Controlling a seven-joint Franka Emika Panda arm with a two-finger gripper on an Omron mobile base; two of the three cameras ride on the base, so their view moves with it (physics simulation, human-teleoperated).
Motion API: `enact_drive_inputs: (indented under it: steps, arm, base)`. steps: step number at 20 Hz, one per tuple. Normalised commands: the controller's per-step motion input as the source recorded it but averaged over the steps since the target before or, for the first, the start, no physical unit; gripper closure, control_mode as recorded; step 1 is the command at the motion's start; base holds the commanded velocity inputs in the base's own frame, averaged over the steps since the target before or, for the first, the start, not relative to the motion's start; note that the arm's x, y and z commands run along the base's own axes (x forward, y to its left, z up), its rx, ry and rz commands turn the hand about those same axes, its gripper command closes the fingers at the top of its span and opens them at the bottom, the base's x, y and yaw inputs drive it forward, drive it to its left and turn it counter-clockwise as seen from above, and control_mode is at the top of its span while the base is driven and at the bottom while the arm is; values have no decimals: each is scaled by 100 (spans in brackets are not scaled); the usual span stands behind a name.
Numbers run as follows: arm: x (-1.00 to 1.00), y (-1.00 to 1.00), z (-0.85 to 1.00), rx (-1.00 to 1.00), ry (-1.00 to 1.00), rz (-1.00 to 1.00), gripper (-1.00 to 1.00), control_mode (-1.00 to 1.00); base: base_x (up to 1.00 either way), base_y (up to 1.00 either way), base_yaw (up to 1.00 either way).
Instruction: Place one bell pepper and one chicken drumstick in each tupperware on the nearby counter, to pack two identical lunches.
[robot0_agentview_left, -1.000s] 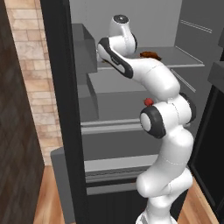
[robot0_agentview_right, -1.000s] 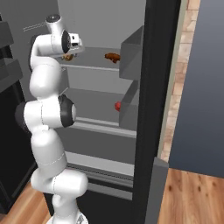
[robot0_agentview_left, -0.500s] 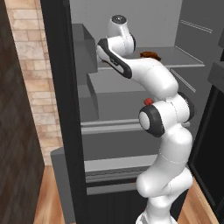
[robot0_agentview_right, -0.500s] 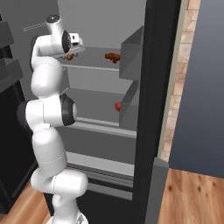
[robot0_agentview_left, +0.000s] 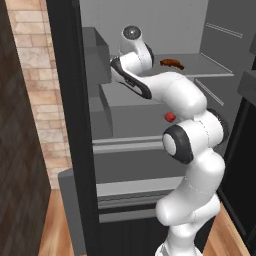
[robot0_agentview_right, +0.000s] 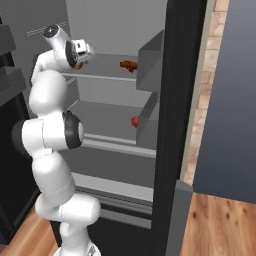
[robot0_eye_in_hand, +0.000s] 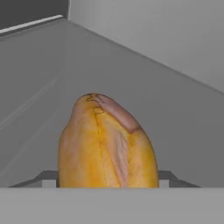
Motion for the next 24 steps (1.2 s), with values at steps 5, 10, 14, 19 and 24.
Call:
enact_drive_inputs:
  steps: [5, 10, 14, 19, 24]
  arm:
    - [-56, -13, -29, 0, -39, -2, 100, -100]
    - [-100, -59, 71, 7, 5, -9, 100, -100]
    - [-100, -54, 100, 7, 34, -16, 100, -100]
    - [-100, -45, 31, 1, 37, -12, 100, -100]
    - [-89, -32, -69, -1, 7, -1, 100, -100]
  base:
    - [0, 0, 0]
    - [0, 0, 0]
    - [0, 0, 0]
    - [0, 0, 0]
    - [0, 0, 0]
